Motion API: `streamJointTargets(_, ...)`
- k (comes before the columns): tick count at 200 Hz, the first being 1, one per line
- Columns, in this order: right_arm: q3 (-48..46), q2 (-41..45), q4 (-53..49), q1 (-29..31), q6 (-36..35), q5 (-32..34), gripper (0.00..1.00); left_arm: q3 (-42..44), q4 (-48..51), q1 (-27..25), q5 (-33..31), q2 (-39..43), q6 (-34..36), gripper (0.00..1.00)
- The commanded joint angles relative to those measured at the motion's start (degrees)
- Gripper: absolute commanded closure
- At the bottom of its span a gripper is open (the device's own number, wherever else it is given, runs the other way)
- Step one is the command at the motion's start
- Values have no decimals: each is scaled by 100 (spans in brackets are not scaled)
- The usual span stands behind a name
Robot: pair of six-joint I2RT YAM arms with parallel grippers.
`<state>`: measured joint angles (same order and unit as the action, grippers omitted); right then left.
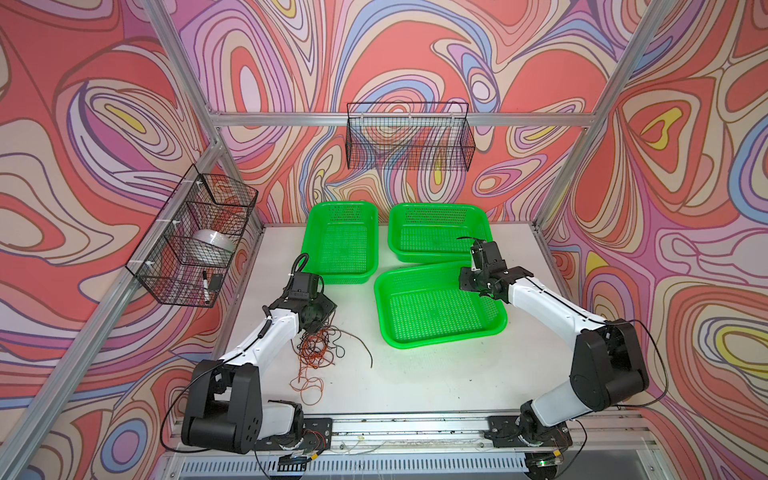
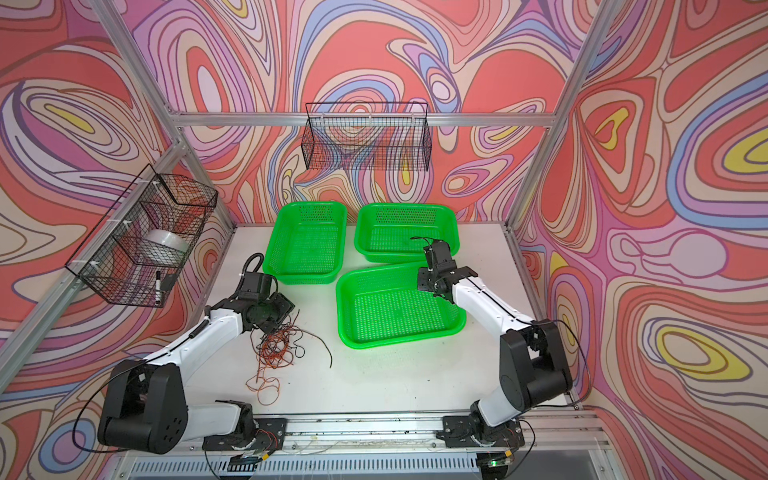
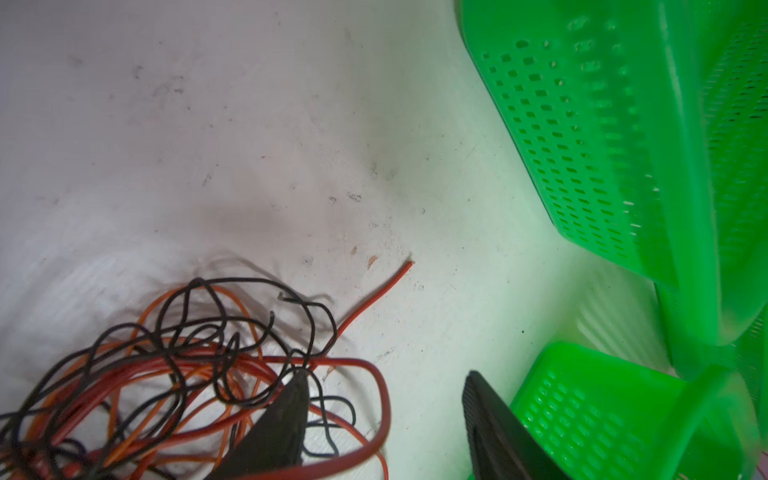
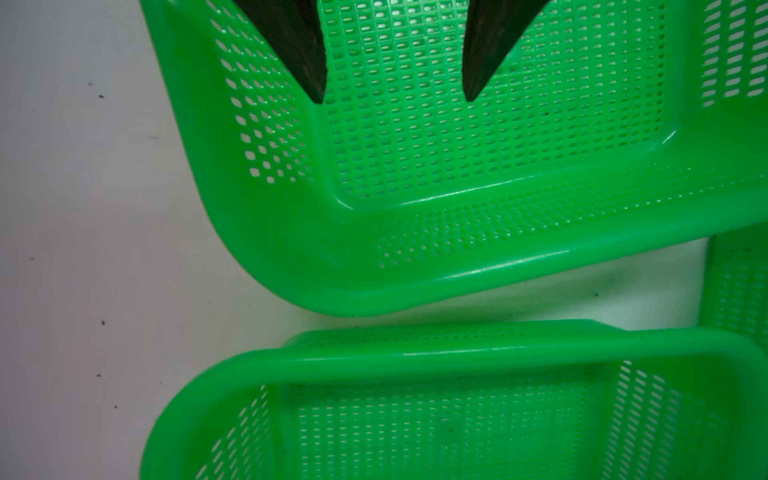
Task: Untangle the cables
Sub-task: 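Move the left gripper over the wire tangle while the right gripper reaches across, then grasp a red wire from the tangle with the right gripper and lift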
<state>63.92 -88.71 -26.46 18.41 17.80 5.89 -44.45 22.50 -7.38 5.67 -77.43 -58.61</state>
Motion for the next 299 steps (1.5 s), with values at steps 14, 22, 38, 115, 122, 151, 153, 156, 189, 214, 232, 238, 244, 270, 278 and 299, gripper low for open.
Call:
streamJointTargets(14, 32, 327, 315, 173, -418, -458, 51, -115, -78, 53, -312, -185, 511, 65)
streamJointTargets(22, -14, 394, 437, 203, -479, -538, 53, -149, -62, 52, -308, -239, 587, 74)
streamJointTargets(38, -37, 501, 546, 235, -561, -626, 55, -217, -179, 51, -142, -308, 856, 86)
streamJointTargets(115, -125, 778, 886, 311, -750, -1078, 59, -478, -694, -357, 292, 0, 2001, 100)
streamJointTargets(122, -121, 802, 902, 327, -746, -1136, 59, -565, -695, -456, 356, 28, 2132, 100)
streamJointTargets(151, -287, 1010, 1184, 430, -932, -1940, 60, -776, -695, -910, 288, 413, 2442, 100)
streamJointTargets(153, -309, 1019, 1204, 438, -955, -2036, 59, -776, -695, -922, 286, 452, 2442, 100)
streamJointTargets(156, -331, 1040, 1243, 451, -990, -2172, 59, -784, -695, -946, 285, 506, 2449, 100)
streamJointTargets(189, -560, 1049, 1687, 867, -1163, -3029, 56, -802, -665, -1066, 511, 1157, 2423, 100)
streamJointTargets(214, -685, 894, 2226, 1320, -1168, -3236, 51, -845, -629, -1200, 609, 1653, 2423, 100)
streamJointTargets(232, -691, 704, 2689, 1652, -1158, -3239, 46, -907, -598, -1209, 777, 1854, 2370, 100)
streamJointTargets(238, -675, 627, 2824, 1769, -1163, -3238, 44, -930, -587, -1212, 824, 1890, 2352, 100)
streamJointTargets(244, -641, 545, 2968, 1883, -1165, -3221, 43, -957, -564, -1213, 872, 1913, 2321, 100)
streamJointTargets(270, -298, 49, 3329, 2308, -1155, -3121, 41, -1145, -469, -1283, 959, 1998, 2245, 100)
streamJointTargets(278, -169, -112, 3380, 2401, -1145, -3068, 40, -1224, -410, -1315, 972, 2019, 2258, 100)
streamJointTargets(299, 86, -468, 3653, 2570, -977, -2855, 39, -1468, -190, -1319, 1038, 2082, 2322, 100)
